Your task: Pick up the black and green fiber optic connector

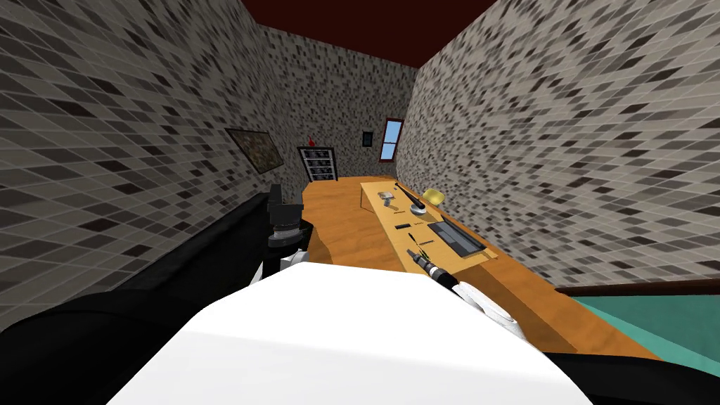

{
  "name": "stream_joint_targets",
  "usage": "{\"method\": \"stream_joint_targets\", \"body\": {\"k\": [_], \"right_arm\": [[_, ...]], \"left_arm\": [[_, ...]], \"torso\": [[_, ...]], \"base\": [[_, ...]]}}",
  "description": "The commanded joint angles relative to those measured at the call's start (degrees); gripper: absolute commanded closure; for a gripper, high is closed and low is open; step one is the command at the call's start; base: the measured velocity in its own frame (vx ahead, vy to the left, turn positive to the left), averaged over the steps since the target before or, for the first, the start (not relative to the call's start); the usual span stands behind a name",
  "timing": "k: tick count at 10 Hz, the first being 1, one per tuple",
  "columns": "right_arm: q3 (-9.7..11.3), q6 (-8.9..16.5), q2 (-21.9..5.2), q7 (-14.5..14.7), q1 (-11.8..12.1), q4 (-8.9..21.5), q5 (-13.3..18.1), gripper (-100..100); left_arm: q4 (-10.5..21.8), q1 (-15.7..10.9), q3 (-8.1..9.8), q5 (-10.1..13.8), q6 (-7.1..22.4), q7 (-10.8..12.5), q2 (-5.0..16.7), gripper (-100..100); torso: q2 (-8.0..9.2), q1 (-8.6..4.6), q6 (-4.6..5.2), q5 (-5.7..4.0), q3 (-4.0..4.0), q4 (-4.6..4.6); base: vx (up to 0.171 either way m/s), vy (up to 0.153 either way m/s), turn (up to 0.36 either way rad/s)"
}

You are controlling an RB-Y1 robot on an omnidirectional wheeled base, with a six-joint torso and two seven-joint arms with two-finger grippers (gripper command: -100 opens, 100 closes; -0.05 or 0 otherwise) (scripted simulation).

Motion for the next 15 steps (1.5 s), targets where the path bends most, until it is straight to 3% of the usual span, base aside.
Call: {"method": "stream_joint_targets", "body": {"k": [1, 4, 5, 6, 8, 11, 13, 14, 15], "right_arm": [[2.0, 0.8, -2.9, -2.0, 0.0, 2.9, 2.4, -100], [3.5, 1.1, -5.2, -3.1, -0.3, 5.9, 4.1, -100], [5.0, 1.3, -7.0, -4.3, -0.7, 7.7, 5.7, -100], [5.0, 1.3, -7.0, -4.3, -0.7, 8.2, 5.7, -100], [8.2, 1.4, -10.1, -6.5, -1.3, 12.0, 8.8, -100], [9.9, 1.3, -11.4, -7.5, -1.6, 14.6, 10.3, -100], [13.2, 0.9, -13.5, -9.5, -2.2, 18.3, 13.0, -100], [13.2, 0.9, -13.5, -9.5, -2.2, 18.3, 13.0, -100], [14.9, 0.6, -14.4, -10.5, -2.4, 20.0, 14.3, -100]], "left_arm": [[0.0, 0.0, 0.0, 0.0, 0.0, 0.0, 0.0, 0], [0.0, 0.0, 0.0, 0.0, 0.0, 0.0, 0.0, 0], [0.0, 0.0, 0.01, 0.0, 0.0, 0.0, 0.0, 0], [0.0, 0.0, 0.0, 0.0, 0.0, 0.0, 0.0, 0], [0.0, 0.0, 0.0, 0.0, 0.0, 0.0, 0.0, 0], [0.0, 0.0, 0.01, 0.0, 0.0, 0.0, 0.0, 0], [0.0, 0.0, 0.01, 0.0, 0.0, 0.0, 0.0, 0], [0.0, 0.0, 0.01, 0.0, 0.0, 0.0, 0.0, 0], [0.0, 0.0, 0.01, 0.0, 0.0, 0.0, 0.0, 0]], "torso": [[0.0, 0.0, 0.0, 0.0, 0.0, 0.0], [-0.03, 0.01, 0.02, 0.0, -0.02, -0.01], [-0.03, 0.02, 0.04, 0.0, -0.02, -0.01], [-0.06, 0.0, 0.0, 0.01, -0.03, -0.01], [-0.1, 0.02, 0.02, 0.01, -0.06, -0.02], [-0.15, 0.02, 0.02, 0.01, -0.09, -0.03], [-0.13, 0.02, 0.02, 0.0, -0.08, -0.03], [-0.22, -0.02, 0.0, 0.0, -0.13, -0.04], [-0.2, 0.0, 0.08, -0.02, -0.12, -0.05]], "base": [[0.038, -0.031, 0.393], [0.024, -0.028, 0.152], [0.028, -0.03, 0.253], [0.026, -0.03, 0.116], [0.05, -0.029, 0.296], [0.044, -0.033, 0.133], [0.056, -0.039, 0.279], [0.058, -0.043, 0.103], [0.051, -0.027, 0.175]]}}
